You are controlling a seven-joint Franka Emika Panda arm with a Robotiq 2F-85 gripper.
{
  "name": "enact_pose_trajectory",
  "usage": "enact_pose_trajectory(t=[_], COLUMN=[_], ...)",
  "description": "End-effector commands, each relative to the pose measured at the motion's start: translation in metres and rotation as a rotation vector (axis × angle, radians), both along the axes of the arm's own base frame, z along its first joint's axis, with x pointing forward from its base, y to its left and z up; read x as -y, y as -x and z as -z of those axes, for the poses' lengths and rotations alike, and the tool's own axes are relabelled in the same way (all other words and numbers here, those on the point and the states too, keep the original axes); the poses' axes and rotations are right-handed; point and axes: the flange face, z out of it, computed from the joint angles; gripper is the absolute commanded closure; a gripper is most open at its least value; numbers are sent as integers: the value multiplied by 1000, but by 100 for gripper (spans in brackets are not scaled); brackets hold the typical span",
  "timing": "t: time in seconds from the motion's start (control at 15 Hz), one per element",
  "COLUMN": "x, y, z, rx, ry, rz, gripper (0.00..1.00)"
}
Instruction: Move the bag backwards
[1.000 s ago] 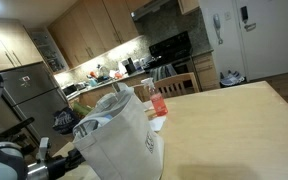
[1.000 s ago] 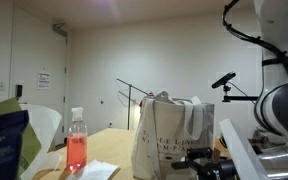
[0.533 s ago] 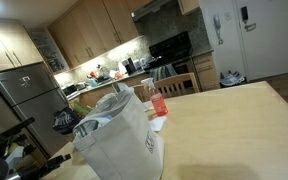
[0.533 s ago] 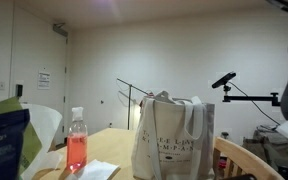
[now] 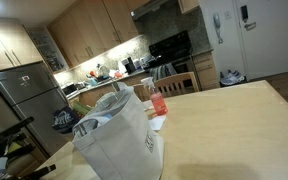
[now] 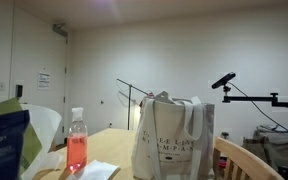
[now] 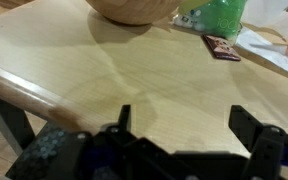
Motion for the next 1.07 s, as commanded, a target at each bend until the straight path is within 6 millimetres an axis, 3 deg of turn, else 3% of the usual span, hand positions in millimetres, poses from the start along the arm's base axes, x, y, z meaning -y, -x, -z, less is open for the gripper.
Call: enact_pose_trajectory(t=[0.0,0.33,0.53,0.93,1.0], x=[19,66,91,95,81], y=[-23,-63,-72,-63,-63], z=[5,16,27,31,27], rx=[15,42,36,2,-14], ry=[-17,-15,-23,5,-6], rz=[87,258,335,328,305], gripper=[0,0,0,0,0])
